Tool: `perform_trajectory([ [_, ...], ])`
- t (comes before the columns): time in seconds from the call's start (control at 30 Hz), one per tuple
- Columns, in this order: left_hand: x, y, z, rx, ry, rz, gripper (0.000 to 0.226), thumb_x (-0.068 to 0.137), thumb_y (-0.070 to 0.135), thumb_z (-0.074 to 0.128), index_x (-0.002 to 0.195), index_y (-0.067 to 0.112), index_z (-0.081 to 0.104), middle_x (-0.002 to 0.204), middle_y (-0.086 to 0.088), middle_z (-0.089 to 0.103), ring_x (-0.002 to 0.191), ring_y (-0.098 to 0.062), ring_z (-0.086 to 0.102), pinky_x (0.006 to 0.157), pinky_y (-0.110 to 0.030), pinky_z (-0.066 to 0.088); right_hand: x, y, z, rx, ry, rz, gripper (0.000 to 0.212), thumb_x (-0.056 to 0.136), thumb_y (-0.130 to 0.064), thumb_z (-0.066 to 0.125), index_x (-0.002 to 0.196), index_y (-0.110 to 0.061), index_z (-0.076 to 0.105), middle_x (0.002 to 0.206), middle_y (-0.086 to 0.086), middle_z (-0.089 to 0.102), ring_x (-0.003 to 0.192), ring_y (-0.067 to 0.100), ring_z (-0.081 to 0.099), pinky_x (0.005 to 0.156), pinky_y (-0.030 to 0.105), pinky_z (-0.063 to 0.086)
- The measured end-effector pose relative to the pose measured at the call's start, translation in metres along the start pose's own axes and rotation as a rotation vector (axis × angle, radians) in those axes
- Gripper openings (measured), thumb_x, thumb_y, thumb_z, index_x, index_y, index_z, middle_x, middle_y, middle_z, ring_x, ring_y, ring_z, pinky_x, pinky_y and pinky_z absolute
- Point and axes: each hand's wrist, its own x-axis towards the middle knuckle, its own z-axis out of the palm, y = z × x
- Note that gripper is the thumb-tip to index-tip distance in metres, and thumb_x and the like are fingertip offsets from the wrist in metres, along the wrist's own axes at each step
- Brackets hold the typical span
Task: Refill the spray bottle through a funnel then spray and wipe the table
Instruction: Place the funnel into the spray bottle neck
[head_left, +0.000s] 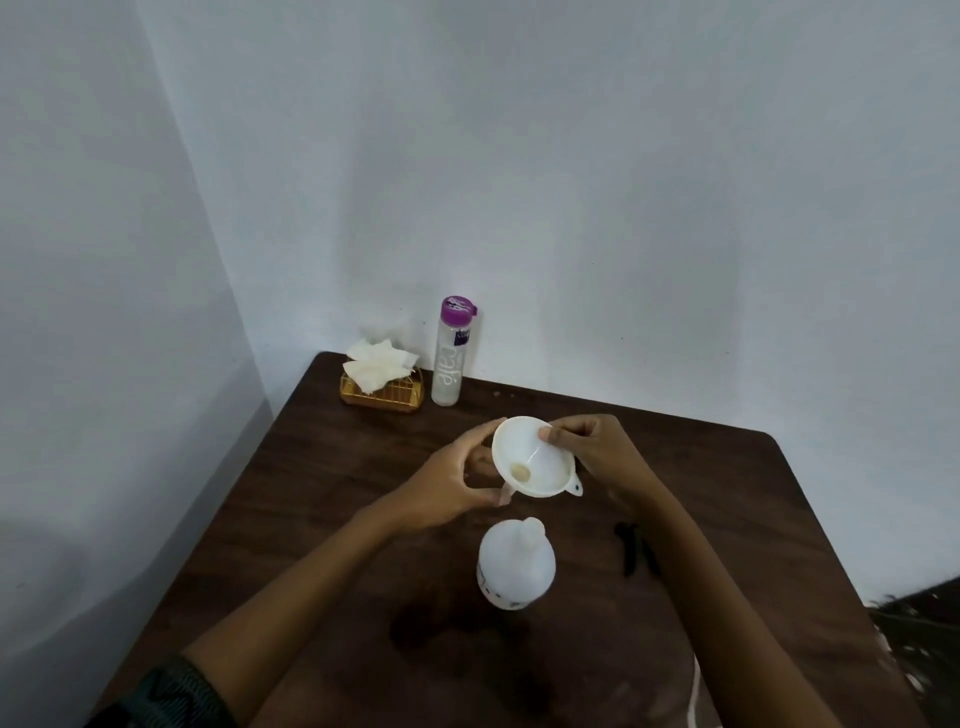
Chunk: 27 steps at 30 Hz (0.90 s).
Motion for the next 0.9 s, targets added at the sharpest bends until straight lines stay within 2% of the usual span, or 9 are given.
perform_trajectory([
  [0.13,-0.005,-0.006,0.024,0.047,0.091,0.051,0.058,0.075,0.016,0.078,0.128,0.021,0.053,0.123,0.003,0.063,0.112,-0.007,0.059,0.096,-0.028,0.05,-0.016,0.006,-0.005,-0.036,-0.025,0.002,0.021,0.088,-0.014,0.061,0.094,0.003,0.071,0.082,0.006,0.07,0.067,0.007,0.064,0.057,0.012,0.049],
  [0.2,-0.004,-0.01,0.036,0.063,0.112,0.058,0.049,0.075,0.017,0.078,0.12,0.023,0.058,0.12,0.001,0.066,0.107,-0.006,0.062,0.092,-0.026,0.052,-0.021,0.012,-0.007,-0.047,-0.017,0.002,0.02,0.088,-0.013,0.061,0.093,0.003,0.071,0.084,0.007,0.07,0.066,0.005,0.064,0.057,0.011,0.05],
  [0.4,0.002,-0.024,0.058,0.085,0.197,0.039,0.045,0.074,0.019,0.078,0.116,0.013,0.063,0.116,-0.005,0.068,0.105,-0.014,0.064,0.09,-0.034,0.055,-0.027,0.03,-0.006,-0.062,0.041,-0.007,0.021,0.088,-0.012,0.06,0.096,0.004,0.07,0.099,0.017,0.07,0.075,0.012,0.063,0.059,0.013,0.051],
  [0.53,0.003,-0.028,0.062,0.078,0.229,0.035,0.043,0.075,0.019,0.078,0.114,0.014,0.063,0.114,-0.002,0.067,0.101,-0.011,0.064,0.084,-0.02,0.053,-0.025,0.036,-0.004,-0.073,0.038,-0.016,0.02,0.088,-0.012,0.06,0.096,0.003,0.07,0.101,0.017,0.07,0.077,0.012,0.063,0.061,0.013,0.052],
  [0.63,0.002,-0.031,0.063,0.071,0.221,0.022,0.047,0.075,0.018,0.078,0.119,0.015,0.061,0.114,0.003,0.065,0.103,-0.009,0.062,0.085,-0.017,0.051,-0.023,0.04,-0.001,-0.077,0.03,-0.018,0.019,0.088,-0.012,0.06,0.097,0.002,0.07,0.101,0.016,0.07,0.076,0.011,0.063,0.059,0.011,0.051],
  [0.77,0.002,-0.036,0.064,0.09,0.221,-0.014,0.048,0.076,0.013,0.076,0.12,0.011,0.058,0.109,0.008,0.059,0.101,-0.005,0.057,0.077,-0.007,0.046,-0.022,0.044,0.002,-0.069,-0.014,-0.017,0.02,0.088,-0.012,0.06,0.097,0.003,0.07,0.098,0.014,0.07,0.075,0.01,0.063,0.058,0.01,0.051],
  [0.9,0.001,-0.042,0.065,0.055,0.203,-0.036,0.047,0.075,0.006,0.076,0.118,0.005,0.059,0.107,0.004,0.059,0.104,-0.011,0.058,0.076,-0.004,0.047,-0.022,0.046,0.004,-0.071,-0.032,-0.009,0.02,0.088,-0.012,0.06,0.097,0.002,0.07,0.099,0.014,0.07,0.075,0.009,0.064,0.059,0.011,0.051],
])
